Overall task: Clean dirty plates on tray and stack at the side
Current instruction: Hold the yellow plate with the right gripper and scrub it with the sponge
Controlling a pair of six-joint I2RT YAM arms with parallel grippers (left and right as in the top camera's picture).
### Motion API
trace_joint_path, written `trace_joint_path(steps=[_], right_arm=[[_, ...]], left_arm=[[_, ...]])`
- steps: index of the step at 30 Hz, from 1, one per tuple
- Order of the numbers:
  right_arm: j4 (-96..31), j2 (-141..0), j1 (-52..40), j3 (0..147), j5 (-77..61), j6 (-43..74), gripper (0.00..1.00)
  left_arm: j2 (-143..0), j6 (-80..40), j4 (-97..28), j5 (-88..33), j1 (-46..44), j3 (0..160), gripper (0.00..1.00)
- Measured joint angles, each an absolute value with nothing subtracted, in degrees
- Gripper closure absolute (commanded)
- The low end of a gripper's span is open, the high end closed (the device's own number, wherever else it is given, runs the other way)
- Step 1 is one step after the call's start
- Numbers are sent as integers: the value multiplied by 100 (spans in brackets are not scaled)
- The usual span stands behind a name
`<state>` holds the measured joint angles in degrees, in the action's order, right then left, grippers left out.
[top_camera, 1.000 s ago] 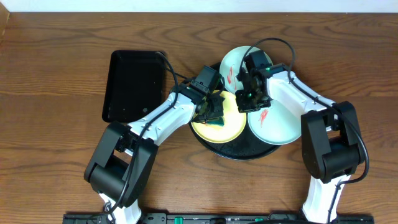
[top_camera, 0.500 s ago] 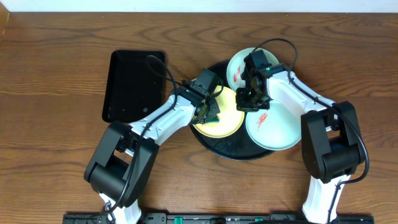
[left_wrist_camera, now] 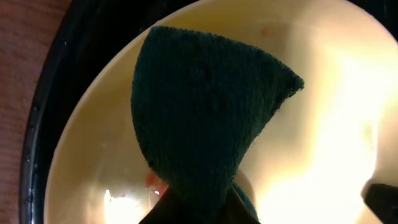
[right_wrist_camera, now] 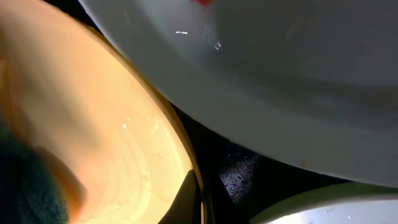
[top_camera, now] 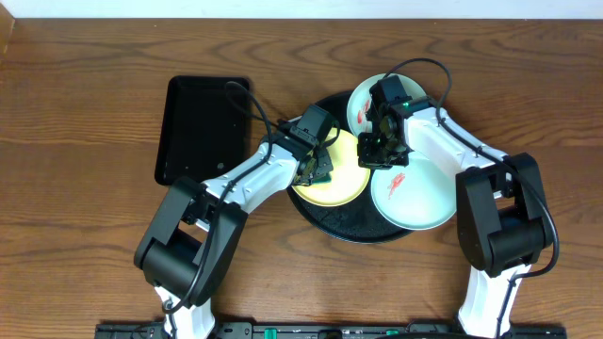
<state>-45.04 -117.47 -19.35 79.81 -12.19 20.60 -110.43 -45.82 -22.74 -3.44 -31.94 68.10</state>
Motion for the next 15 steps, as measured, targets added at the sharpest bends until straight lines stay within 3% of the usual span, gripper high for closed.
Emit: trace_joint_path(steps=[15], right_arm=[[-4517, -11754, -1949, 7981, -1295, 2047, 99]], left_arm=[[-11078, -3972, -2694, 860, -3361, 6917, 91]])
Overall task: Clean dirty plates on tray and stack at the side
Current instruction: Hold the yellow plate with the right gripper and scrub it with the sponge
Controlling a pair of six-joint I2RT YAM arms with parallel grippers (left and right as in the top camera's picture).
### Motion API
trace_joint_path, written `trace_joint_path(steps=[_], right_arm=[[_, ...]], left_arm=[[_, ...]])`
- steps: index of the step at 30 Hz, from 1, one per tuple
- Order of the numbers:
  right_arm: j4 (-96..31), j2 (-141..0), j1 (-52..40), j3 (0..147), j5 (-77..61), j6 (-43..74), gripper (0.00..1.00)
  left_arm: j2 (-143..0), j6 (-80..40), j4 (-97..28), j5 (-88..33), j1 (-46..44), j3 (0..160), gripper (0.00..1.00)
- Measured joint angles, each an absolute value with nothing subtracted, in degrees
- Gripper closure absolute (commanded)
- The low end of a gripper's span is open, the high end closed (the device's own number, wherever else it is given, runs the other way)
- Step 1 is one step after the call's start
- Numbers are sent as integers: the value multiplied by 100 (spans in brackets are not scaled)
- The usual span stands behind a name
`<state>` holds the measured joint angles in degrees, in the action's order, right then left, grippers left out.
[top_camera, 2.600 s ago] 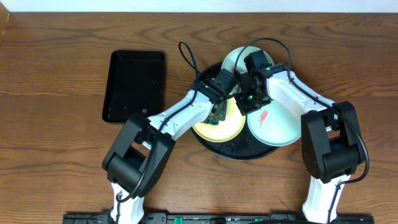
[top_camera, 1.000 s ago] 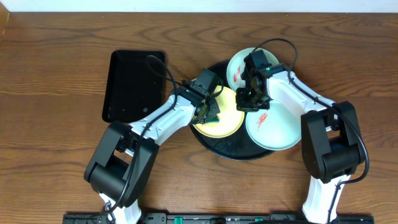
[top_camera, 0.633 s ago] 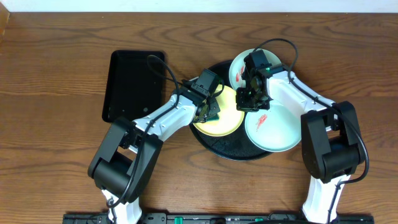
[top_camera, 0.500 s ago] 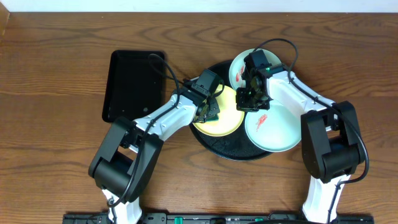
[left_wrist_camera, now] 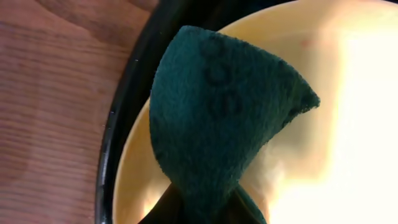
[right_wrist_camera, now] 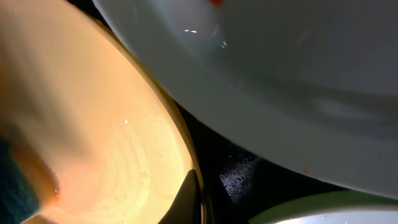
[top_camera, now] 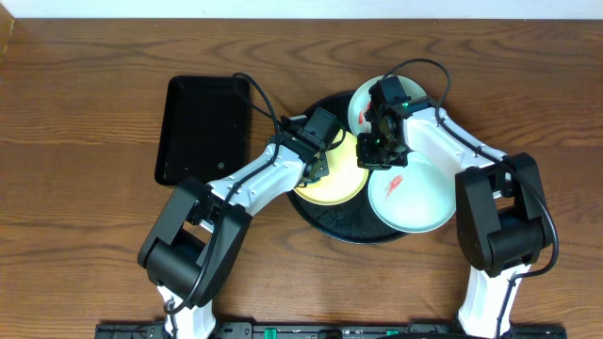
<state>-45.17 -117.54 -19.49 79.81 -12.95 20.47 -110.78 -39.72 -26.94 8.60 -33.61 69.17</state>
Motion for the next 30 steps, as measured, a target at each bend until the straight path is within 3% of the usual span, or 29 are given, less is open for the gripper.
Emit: trace_joint_path(steps=[17, 23, 30], right_arm=[[-4519, -11760, -1949, 7981, -1306, 2036, 99], [-4519, -11760, -1949, 7981, -1304, 2036, 99], [-4519, -11760, -1949, 7981, -1308, 2012, 99]], left_arm=[[-9797, -3870, -2738, 1658, -3157, 6707, 91], [-9382, -3870, -2268, 810, -3159, 6707, 91], [-9896, -3872, -1820, -104, -3175, 6707, 91]])
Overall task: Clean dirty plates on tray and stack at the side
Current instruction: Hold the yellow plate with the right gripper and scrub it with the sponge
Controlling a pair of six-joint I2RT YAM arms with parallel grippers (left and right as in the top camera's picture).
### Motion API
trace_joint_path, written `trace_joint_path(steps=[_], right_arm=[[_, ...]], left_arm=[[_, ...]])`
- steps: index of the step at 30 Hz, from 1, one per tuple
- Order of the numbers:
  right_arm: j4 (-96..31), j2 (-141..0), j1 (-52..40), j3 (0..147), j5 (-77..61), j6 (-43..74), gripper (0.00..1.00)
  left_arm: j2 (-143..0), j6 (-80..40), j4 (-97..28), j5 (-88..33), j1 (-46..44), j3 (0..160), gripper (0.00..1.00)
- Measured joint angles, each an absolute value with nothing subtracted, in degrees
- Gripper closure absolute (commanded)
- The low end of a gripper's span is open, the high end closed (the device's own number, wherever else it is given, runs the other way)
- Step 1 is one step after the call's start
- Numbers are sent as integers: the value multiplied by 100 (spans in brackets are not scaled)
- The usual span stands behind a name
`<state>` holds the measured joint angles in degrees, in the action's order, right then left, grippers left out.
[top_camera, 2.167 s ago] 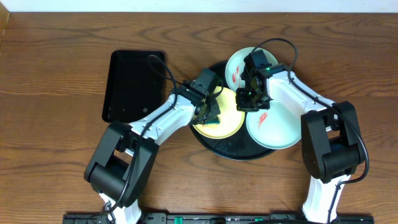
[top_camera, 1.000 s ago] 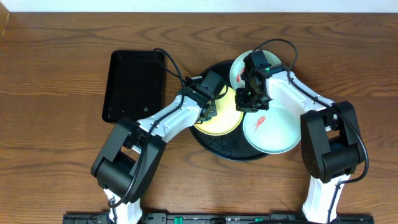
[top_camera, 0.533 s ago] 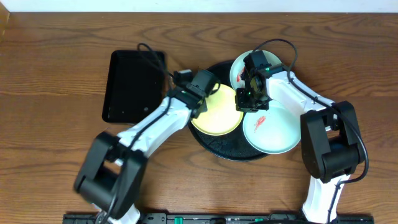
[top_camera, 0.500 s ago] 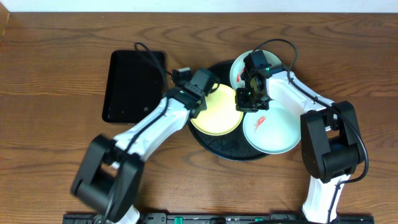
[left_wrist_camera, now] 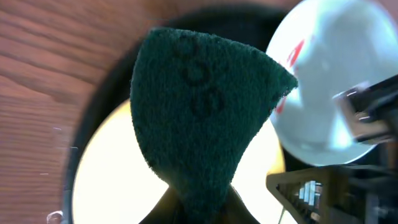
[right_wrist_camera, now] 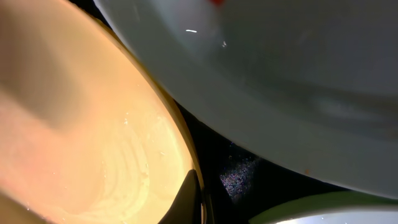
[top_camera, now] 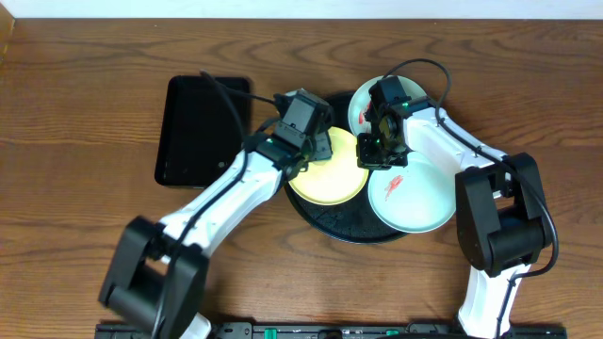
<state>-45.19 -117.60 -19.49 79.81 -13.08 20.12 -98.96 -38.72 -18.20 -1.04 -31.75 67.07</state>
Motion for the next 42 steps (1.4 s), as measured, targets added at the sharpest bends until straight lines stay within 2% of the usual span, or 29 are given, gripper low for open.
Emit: trace_joint_path(steps=[10, 17, 27, 42], right_arm=[[-4521, -11760, -1946, 7981, -1308, 1896, 99], [-4532, -11760, -1946, 7981, -1308, 1879, 99], [-4556, -11762, -1949, 7981, -1356, 1822, 98], [-4626, -11762, -1949, 7981, -1350, 1820, 99]], left_arm=[[-11034, -3872, -733, -980, -3177, 6696, 91], [-11242, -3872, -735, -1092, -3159, 6698, 91], [-11222, -3848, -1507, -10, -3146, 6816, 91], [-10565, -3271, -1802, 1269, -2921, 6740, 91]])
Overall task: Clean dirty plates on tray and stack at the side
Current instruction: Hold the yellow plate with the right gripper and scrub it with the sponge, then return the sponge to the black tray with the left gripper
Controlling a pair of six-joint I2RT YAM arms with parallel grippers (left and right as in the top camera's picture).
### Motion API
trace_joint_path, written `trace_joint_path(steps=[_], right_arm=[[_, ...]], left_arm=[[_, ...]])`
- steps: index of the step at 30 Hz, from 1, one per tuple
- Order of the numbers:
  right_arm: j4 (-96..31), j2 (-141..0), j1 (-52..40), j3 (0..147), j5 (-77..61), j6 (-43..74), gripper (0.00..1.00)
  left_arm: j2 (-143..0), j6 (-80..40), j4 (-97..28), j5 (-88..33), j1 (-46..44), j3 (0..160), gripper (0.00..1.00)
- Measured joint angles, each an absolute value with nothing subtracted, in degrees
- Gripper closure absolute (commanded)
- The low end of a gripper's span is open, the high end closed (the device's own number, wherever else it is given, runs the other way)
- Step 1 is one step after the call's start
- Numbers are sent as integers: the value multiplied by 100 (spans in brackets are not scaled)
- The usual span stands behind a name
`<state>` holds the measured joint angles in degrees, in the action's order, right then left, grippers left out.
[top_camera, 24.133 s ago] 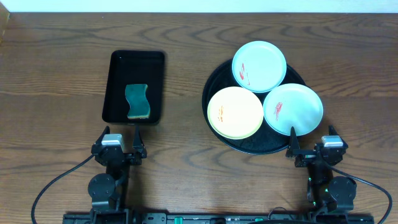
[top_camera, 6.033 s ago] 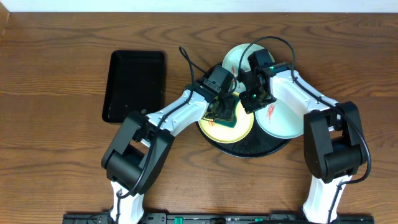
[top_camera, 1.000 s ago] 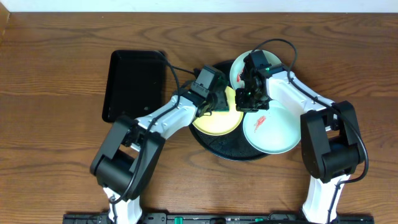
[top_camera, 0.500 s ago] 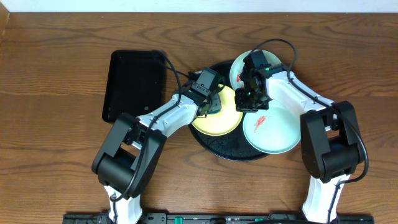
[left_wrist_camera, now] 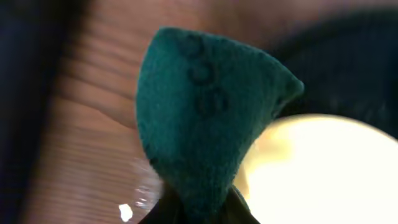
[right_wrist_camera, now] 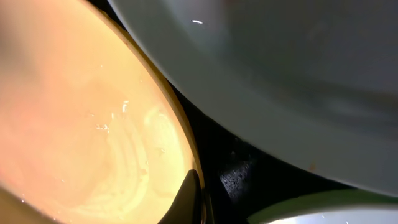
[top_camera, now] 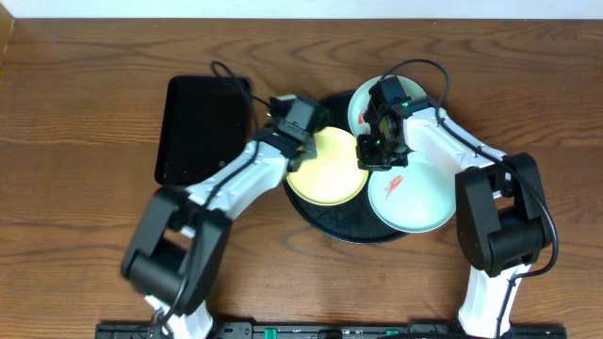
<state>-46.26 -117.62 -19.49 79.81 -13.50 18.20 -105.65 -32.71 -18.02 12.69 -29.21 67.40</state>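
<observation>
A yellow plate [top_camera: 327, 167] lies on the round black tray [top_camera: 349, 226], and its face shows no stain. My right gripper [top_camera: 368, 151] is shut on the yellow plate's right rim [right_wrist_camera: 186, 162], one finger [right_wrist_camera: 189, 199] lying inside the rim. My left gripper [top_camera: 294, 121] is shut on a dark green sponge [left_wrist_camera: 205, 112], held above the wood at the yellow plate's upper left edge [left_wrist_camera: 311, 168]. A large white plate [top_camera: 412, 193] with a red stain and a small green-rimmed plate [top_camera: 366, 102] with red marks share the tray.
A black rectangular tray [top_camera: 200, 130] sits on the wooden table [top_camera: 85, 188] to the left of the round tray. The white plate's underside [right_wrist_camera: 292, 81] hangs close over my right gripper.
My left gripper has moved left with the sponge, from above the yellow plate's top to its upper left edge over the wood. My right gripper still holds the rim.
The sponge was first pressed on the yellow plate's left part, where a red smear showed, while my right gripper held the rim. Then it was at the plate's left edge, then lifted above the plate. Now it hangs beside the plate, whose face shows no stain.
</observation>
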Motion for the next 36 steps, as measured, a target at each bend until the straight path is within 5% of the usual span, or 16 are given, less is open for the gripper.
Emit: trace_joint_path(steps=[9, 21, 36], right_arm=[[-4628, -11762, -1949, 7983, -1347, 1820, 99], [-4626, -11762, -1949, 7983, -1347, 1820, 99], [-4626, -11762, -1951, 7983, -1369, 1820, 99]], left_arm=[[-9614, -3371, -1776, 926, -2867, 6733, 91], [-10656, -3605, -1313, -596, -3406, 6731, 91], [-11185, -3616, -1667, 185, -3474, 6823, 91]])
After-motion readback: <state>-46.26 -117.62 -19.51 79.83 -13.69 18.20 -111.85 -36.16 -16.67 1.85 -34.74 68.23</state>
